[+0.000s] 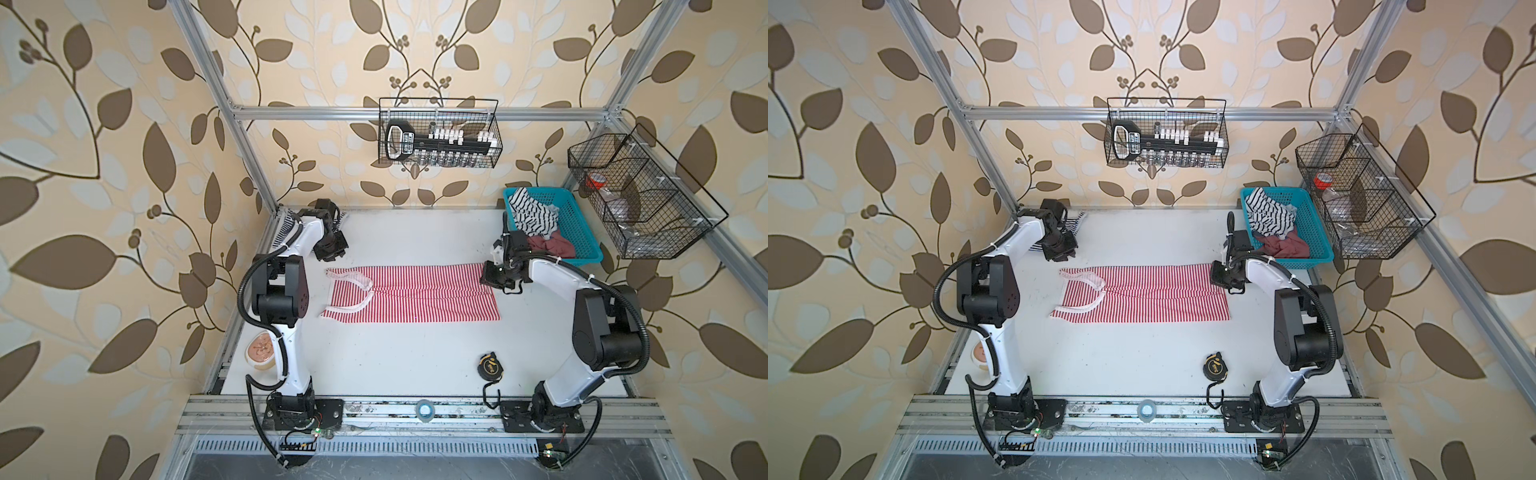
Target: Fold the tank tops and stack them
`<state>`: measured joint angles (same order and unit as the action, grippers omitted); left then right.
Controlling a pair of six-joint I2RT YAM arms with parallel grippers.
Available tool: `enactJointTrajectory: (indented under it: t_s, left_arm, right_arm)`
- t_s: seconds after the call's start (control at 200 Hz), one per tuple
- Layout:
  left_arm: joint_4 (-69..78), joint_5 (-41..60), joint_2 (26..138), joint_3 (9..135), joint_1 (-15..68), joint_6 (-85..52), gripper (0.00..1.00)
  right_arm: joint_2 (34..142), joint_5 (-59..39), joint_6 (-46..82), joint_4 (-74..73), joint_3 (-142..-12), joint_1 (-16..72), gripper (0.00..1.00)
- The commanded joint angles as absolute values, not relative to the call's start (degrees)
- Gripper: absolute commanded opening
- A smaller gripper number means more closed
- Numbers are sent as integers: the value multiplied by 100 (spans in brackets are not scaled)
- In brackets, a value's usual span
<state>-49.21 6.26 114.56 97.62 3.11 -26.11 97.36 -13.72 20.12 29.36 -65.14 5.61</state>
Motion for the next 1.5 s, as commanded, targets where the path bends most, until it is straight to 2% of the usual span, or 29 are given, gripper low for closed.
enactJointTrajectory:
  t_s: [0.0,0.22,0.41,0.67,0.755,1.0,1.494]
  left_arm:
    - [-4702,1206,10980,9472,665,-2843,25]
    - [-4554,1779,11562,9421,1508,-2966,16]
    - [-4579,1813,11914,9413,1661,-3015,10]
    - [-4978,1351,12511,9596,1667,-2887,8]
    - [-5153,1253,12822,9861,1670,-2817,7]
    - [-5529,1244,13553,10848,1669,-2652,6]
    - [-6495,1375,15159,13674,1661,-2201,6]
  right_arm:
    - [9936,-1616,1833,3119,-7059,682,15]
    - [10893,-1946,1601,3326,-7900,987,12]
    - [11229,-2030,1473,3338,-8018,1068,6]
    - [11532,-1256,1375,3365,-7706,1076,1]
    - [11548,-945,1376,3332,-7514,1064,0]
    - [11284,-846,1467,3472,-7195,1054,0]
    - [10499,-1296,1959,3362,-5871,1215,1]
